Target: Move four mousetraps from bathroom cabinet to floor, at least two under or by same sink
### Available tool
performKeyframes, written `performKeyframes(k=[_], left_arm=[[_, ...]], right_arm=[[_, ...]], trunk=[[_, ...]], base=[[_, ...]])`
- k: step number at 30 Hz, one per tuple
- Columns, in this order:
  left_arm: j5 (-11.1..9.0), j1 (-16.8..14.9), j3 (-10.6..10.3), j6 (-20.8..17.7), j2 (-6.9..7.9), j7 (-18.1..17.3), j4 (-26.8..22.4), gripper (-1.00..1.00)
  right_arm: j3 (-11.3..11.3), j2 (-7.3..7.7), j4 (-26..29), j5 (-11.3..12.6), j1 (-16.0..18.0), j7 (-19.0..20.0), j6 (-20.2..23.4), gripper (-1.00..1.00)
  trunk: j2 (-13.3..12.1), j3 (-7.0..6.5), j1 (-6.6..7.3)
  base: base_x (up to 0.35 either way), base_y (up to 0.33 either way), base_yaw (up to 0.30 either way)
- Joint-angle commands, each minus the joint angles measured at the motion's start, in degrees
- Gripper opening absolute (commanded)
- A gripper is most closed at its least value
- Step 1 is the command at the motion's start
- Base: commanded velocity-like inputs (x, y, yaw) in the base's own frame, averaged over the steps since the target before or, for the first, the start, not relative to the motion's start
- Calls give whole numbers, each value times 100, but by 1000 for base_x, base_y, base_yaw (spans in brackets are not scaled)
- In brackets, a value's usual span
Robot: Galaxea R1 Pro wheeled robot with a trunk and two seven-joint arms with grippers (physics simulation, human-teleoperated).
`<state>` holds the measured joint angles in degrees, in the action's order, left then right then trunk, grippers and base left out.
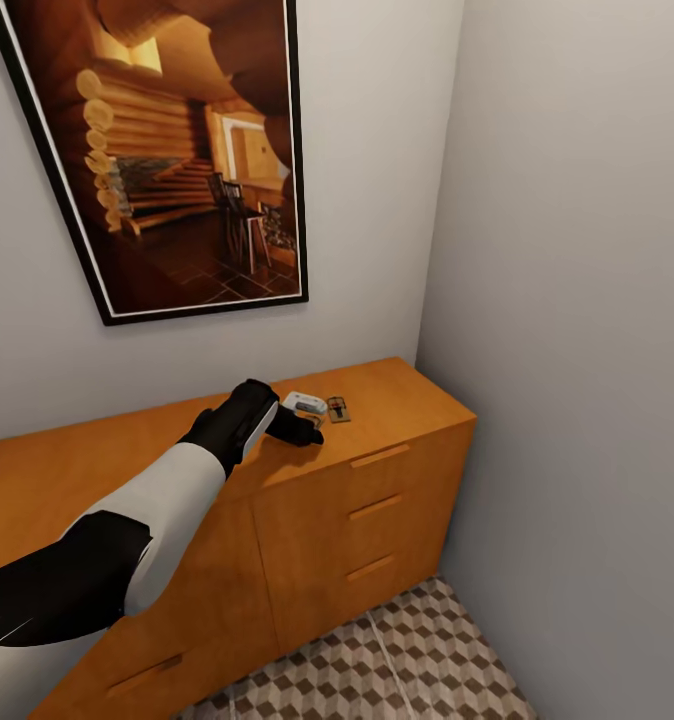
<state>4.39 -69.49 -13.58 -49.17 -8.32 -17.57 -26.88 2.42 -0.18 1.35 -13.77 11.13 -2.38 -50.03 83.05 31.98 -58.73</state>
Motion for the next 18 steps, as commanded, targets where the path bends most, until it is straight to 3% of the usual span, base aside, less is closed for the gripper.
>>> performKeyframes(k=[1, 18], left_arm=[[48, -4, -12, -14, 2, -38, -4, 100], [48, -4, -12, -14, 13, -36, 62, 100]], right_arm=[[21, 0, -3, 11, 3, 10, -16, -100], [21, 0, -3, 14, 3, 10, -9, -100]], trunk=[[3, 11, 0], [3, 86, 0]], base=[[0, 0, 0], [0, 0, 0]])
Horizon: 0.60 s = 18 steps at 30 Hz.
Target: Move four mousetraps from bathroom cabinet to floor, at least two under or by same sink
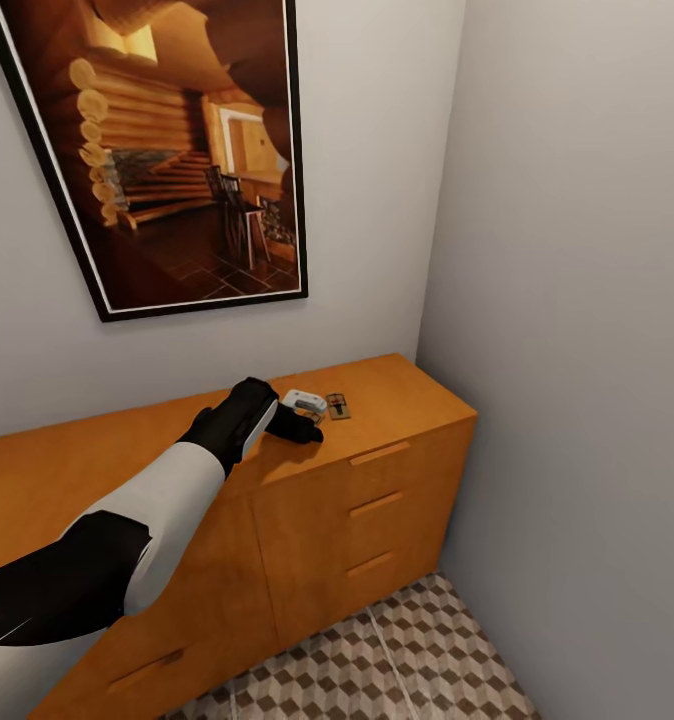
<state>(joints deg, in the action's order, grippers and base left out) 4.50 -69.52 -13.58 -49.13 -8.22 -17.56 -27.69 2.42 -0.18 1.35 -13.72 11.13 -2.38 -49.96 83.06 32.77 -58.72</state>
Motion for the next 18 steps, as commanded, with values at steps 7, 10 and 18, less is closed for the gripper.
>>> performKeyframes(k=[7, 10, 18], left_arm=[[37, 0, -11, -16, 10, -43, 195, 100], [37, 0, -12, -9, 12, -44, 199, -100], [35, 0, -11, 219, 11, -45, 349, -100]], right_arm=[[23, 0, -3, 10, 3, 10, -20, -100], [22, 0, -3, 10, 3, 10, -22, -100], [25, 0, -3, 10, 3, 12, -20, -100]], trunk=[[2, 7, 0], [2, 7, 0], [2, 7, 0]], base=[[0, 0, 0], [0, 0, 0], [0, 0, 0]])
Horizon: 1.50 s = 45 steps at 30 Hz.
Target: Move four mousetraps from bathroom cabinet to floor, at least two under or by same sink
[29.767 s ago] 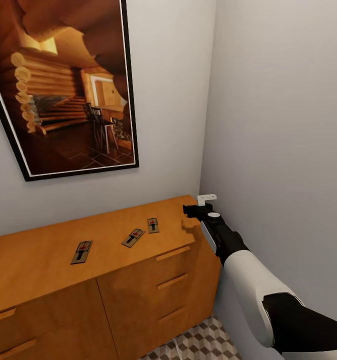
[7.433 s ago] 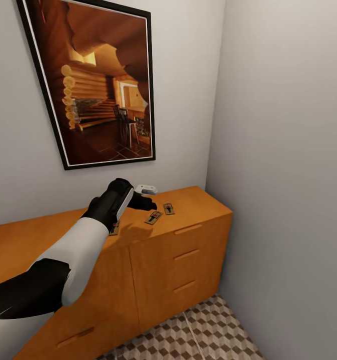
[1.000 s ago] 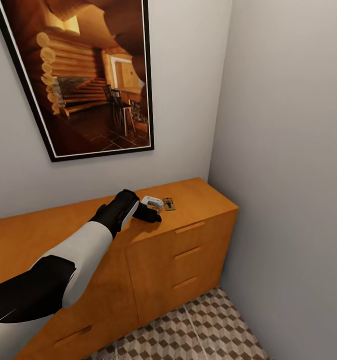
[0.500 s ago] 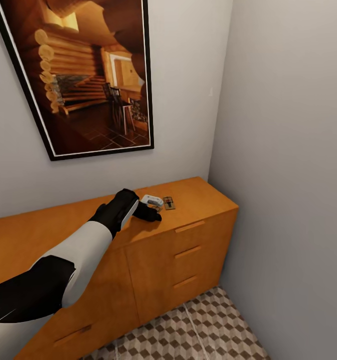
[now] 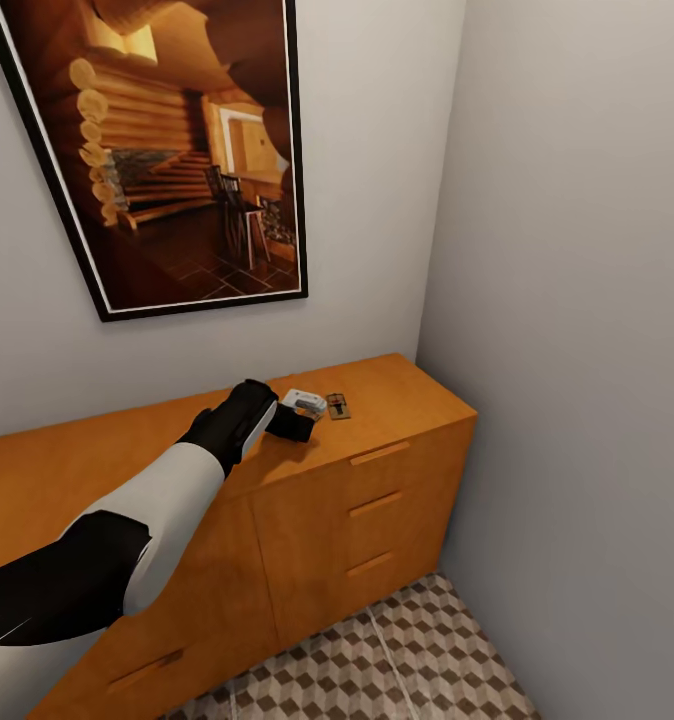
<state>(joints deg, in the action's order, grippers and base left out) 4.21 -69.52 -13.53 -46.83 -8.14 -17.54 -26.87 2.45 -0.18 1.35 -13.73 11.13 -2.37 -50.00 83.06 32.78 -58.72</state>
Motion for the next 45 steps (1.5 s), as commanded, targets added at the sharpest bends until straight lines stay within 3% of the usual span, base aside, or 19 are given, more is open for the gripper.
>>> performKeyframes(k=[1, 15, 29, 37, 45], left_arm=[[64, 0, -17, -2, 4, -48, 275, -100], [71, 0, -12, 7, -3, -45, 205, -100], [66, 0, -2, -77, 5, -7, -865, -100], [65, 0, -8, -925, 5, -10, -1825, -100], [63, 0, -17, -1054, 41, -10, -1962, -100]], right_arm=[[24, 0, -3, 11, 3, 11, -13, -100], [25, 0, -3, 11, 3, 9, -18, -100], [19, 0, -3, 11, 3, 9, -19, -100], [19, 0, -3, 11, 3, 9, -19, -100], [19, 0, -3, 11, 3, 9, -19, -100]], trunk=[[2, 7, 0], [2, 7, 0], [2, 7, 0], [2, 7, 0], [2, 7, 0]], base=[[0, 0, 0], [0, 0, 0], [0, 0, 0], [0, 0, 0], [-91, 0, 0]])
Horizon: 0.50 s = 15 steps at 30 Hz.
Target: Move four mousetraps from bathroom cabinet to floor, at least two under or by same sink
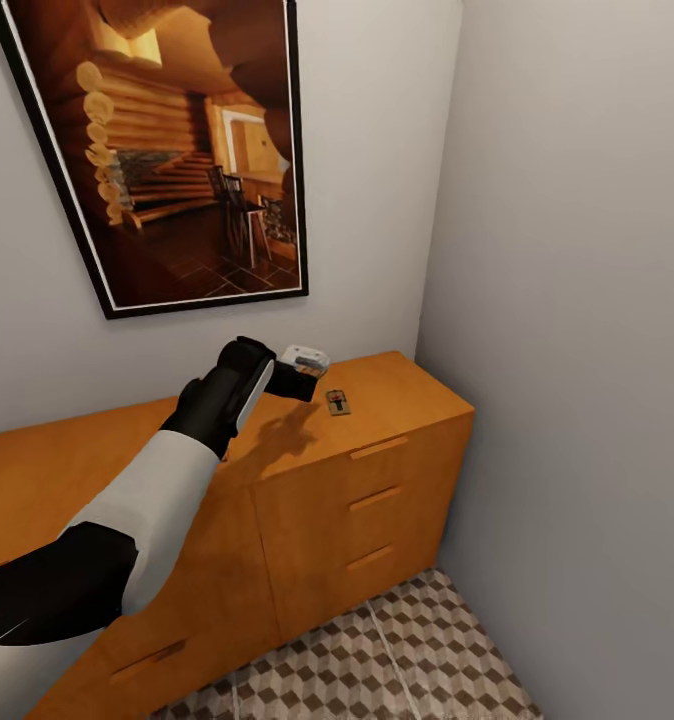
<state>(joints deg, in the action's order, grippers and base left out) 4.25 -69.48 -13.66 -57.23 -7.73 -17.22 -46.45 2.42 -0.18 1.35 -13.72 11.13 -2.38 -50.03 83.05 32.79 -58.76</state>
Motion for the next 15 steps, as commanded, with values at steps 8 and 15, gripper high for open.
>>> performKeyframes(k=[8, 15], left_arm=[[58, -4, -5, -16, 16, -44, 139, -100], [58, -4, -5, -9, 10, -44, 203, -100]], right_arm=[[22, 0, -3, 10, 3, 10, -16, -100], [22, 0, -3, 10, 3, 10, -16, -100]], trunk=[[3, 6, 3], [3, 6, 3]], base=[[-321, 0, 0], [-341, 0, 0]])
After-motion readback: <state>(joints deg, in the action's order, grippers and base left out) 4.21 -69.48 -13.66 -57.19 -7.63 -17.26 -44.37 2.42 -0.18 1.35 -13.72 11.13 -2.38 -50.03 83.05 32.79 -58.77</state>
